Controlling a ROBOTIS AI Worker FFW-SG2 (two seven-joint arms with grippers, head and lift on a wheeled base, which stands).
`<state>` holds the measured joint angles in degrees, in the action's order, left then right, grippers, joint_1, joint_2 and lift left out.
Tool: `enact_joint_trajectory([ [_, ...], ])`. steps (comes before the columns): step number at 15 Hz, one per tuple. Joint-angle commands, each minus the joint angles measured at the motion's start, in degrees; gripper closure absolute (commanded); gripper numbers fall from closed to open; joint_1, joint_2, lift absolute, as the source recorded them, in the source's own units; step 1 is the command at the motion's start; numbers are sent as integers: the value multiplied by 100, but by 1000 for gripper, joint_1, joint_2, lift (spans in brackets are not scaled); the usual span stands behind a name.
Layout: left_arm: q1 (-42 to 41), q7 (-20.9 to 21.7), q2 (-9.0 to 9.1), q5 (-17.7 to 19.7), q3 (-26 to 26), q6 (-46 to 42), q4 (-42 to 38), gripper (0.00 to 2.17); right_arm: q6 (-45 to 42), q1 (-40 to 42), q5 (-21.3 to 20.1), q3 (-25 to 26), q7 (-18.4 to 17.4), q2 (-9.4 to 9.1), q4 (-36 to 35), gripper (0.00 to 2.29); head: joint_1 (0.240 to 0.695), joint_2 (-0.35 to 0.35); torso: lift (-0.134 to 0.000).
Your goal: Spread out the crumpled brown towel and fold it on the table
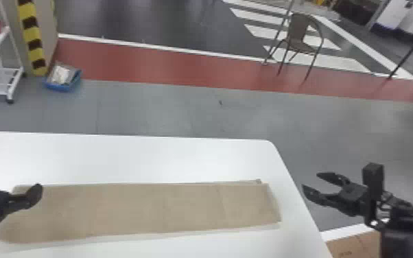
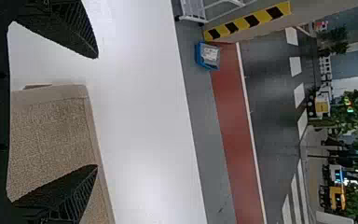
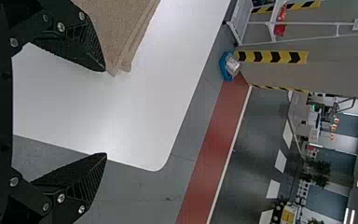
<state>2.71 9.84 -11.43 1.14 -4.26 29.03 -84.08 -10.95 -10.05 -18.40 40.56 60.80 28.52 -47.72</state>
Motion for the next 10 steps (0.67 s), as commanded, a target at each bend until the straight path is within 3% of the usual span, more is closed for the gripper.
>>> enact_joint_trajectory([
  [1, 19, 0, -8, -18, 22, 222, 14, 87, 89, -15, -15, -39, -16, 13, 18, 286, 695, -350, 0],
  [10, -42, 26, -52, 9, 39, 275, 137, 90, 300, 117, 3, 31, -139, 13, 0, 286, 695, -350, 0],
])
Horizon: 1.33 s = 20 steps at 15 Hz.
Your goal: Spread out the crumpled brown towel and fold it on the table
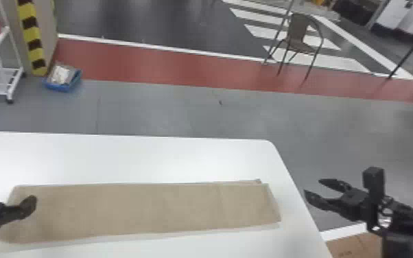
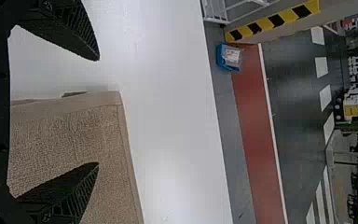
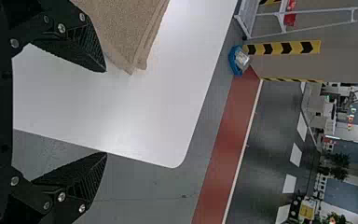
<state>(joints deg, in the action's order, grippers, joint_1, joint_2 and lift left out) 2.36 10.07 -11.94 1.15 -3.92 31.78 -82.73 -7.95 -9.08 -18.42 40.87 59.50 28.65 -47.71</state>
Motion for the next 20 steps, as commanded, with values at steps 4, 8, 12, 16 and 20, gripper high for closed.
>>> enact_joint_trajectory([
  [4, -8, 30, -10, 17, 32, -17, 55, 90, 88, 46, -4, -8, -62, -9, -1, 289, 695, -350, 0],
  [8, -8, 39, -10, 25, 49, -17, 46, 87, 228, 108, 58, -44, -123, -70, -36, 336, 695, -350, 0],
  [12, -8, 74, -62, 105, 76, -35, 11, 87, 351, 213, 172, 0, -132, -211, -107, 350, 695, -350, 0],
  [16, -52, 101, -71, 105, 93, -35, -7, 87, 422, 231, 181, 18, -167, -272, -124, 350, 695, -350, 0],
  [20, -78, 110, -89, 105, 119, -35, -24, 90, 509, 231, 181, 18, -176, -343, -159, 350, 695, -346, 0],
])
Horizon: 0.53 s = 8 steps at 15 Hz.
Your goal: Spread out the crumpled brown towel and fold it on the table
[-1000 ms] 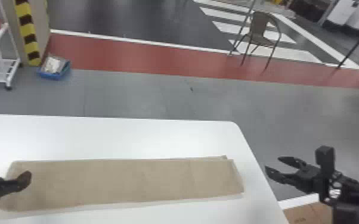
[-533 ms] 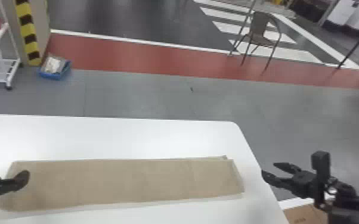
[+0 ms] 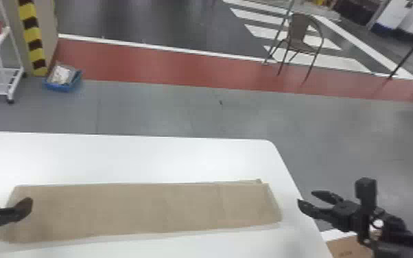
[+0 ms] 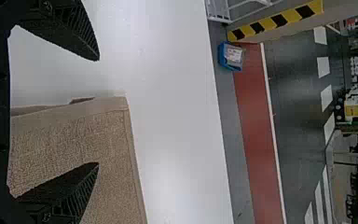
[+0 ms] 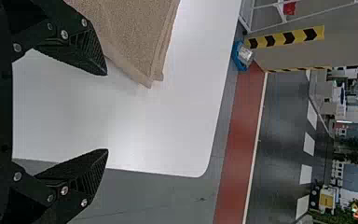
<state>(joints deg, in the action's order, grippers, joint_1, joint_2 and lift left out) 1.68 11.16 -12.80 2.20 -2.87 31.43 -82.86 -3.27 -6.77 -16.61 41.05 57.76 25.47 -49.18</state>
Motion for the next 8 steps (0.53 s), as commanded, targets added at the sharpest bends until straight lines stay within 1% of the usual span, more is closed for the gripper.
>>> enact_joint_trajectory([
  [1, -9, 0, -3, 0, 24, 18, -11, 90, 42, 0, 0, -9, 7, -33, -13, 350, 695, -344, 0],
  [8, -9, 0, -3, 9, 41, 18, -37, 90, 411, 0, 26, -27, 42, -33, -109, 350, 695, -337, 0],
])
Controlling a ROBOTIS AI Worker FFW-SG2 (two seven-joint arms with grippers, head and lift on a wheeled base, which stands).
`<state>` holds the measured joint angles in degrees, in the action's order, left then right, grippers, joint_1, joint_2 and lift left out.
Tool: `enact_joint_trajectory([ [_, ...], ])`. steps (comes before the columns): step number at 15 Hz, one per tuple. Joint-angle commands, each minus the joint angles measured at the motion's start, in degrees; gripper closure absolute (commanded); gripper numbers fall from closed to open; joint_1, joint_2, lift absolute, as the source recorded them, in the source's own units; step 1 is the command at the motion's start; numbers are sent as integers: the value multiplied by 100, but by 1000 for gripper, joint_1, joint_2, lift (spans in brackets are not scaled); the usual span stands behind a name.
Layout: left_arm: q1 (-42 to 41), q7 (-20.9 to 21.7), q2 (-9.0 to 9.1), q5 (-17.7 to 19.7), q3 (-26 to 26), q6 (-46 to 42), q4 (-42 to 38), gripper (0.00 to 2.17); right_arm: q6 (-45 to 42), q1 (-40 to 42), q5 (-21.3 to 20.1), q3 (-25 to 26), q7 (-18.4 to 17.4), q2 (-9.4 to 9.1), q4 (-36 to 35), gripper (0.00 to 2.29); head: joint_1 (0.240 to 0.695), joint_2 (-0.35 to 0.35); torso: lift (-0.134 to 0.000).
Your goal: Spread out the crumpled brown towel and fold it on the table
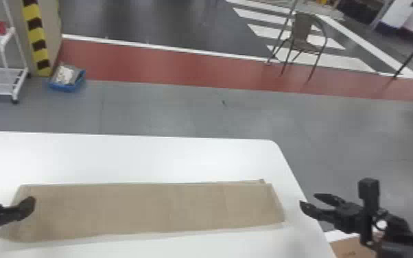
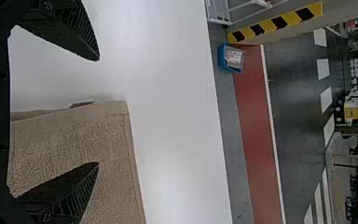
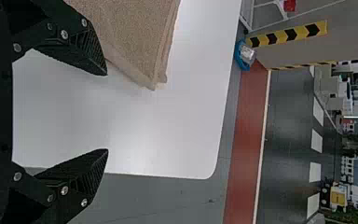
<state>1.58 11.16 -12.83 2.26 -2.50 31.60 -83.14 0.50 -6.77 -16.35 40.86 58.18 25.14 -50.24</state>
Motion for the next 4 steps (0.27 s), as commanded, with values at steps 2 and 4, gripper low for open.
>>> enact_joint_trajectory([
  [2, 0, 0, 9, 2, 4, 53, -27, 90, 34, 0, 9, -8, 18, 0, -12, 350, 695, -337, 0],
  [4, 0, 0, 9, 2, 4, 123, -53, 90, 34, 9, 80, 10, 53, 0, -30, 350, 695, -337, 0],
])
